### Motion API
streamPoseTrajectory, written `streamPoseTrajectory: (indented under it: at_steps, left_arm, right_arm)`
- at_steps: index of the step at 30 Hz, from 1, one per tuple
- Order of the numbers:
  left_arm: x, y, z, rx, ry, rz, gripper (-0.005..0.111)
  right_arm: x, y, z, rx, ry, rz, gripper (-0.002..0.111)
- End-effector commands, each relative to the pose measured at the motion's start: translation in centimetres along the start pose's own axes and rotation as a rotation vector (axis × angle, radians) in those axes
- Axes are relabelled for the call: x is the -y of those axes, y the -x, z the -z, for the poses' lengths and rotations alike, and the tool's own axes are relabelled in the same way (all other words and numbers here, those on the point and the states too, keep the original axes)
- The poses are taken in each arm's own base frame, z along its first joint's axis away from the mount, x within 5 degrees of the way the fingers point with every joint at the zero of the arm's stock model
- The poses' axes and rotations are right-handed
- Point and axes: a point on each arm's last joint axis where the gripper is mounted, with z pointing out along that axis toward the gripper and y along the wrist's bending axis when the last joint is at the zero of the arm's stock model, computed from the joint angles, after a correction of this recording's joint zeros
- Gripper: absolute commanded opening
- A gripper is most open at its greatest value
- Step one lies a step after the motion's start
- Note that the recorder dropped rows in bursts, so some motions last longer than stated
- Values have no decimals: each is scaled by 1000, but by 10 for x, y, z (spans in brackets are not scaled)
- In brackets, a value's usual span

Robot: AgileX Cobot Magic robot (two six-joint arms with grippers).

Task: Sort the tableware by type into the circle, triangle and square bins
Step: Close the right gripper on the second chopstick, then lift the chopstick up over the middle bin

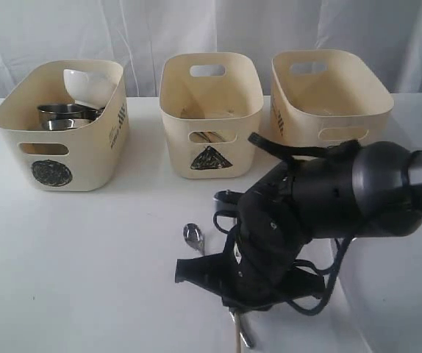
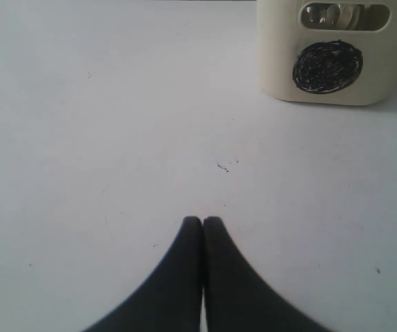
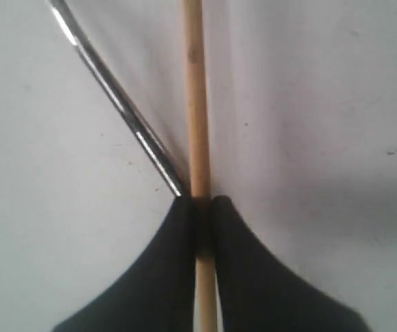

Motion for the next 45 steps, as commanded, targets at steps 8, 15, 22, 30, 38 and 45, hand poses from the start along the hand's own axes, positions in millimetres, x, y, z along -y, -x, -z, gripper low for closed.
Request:
streamPoseTrajectory:
  at_steps: [8, 15, 22, 30, 38, 45]
  left_arm:
    - [1, -1, 0, 5, -8, 8, 0]
    - [1, -1, 0, 5, -8, 8, 0]
    - [1, -1, 0, 5, -8, 8, 0]
    - [1, -1, 0, 5, -8, 8, 0]
    - [1, -1, 0, 5, -8, 8, 0]
    - [1, -1, 0, 5, -8, 8, 0]
  right_arm:
    - [-32, 30, 97, 375, 407, 34, 0]
    - [-54, 52, 174, 1054, 787, 414, 0]
    - [-32, 92, 156, 1353, 401, 527, 0]
    - [-6, 191, 53, 1349, 183, 311, 0]
    - [-14, 197, 46, 1222, 196, 362, 31]
    - [-16, 175, 120, 1113, 297, 391, 31]
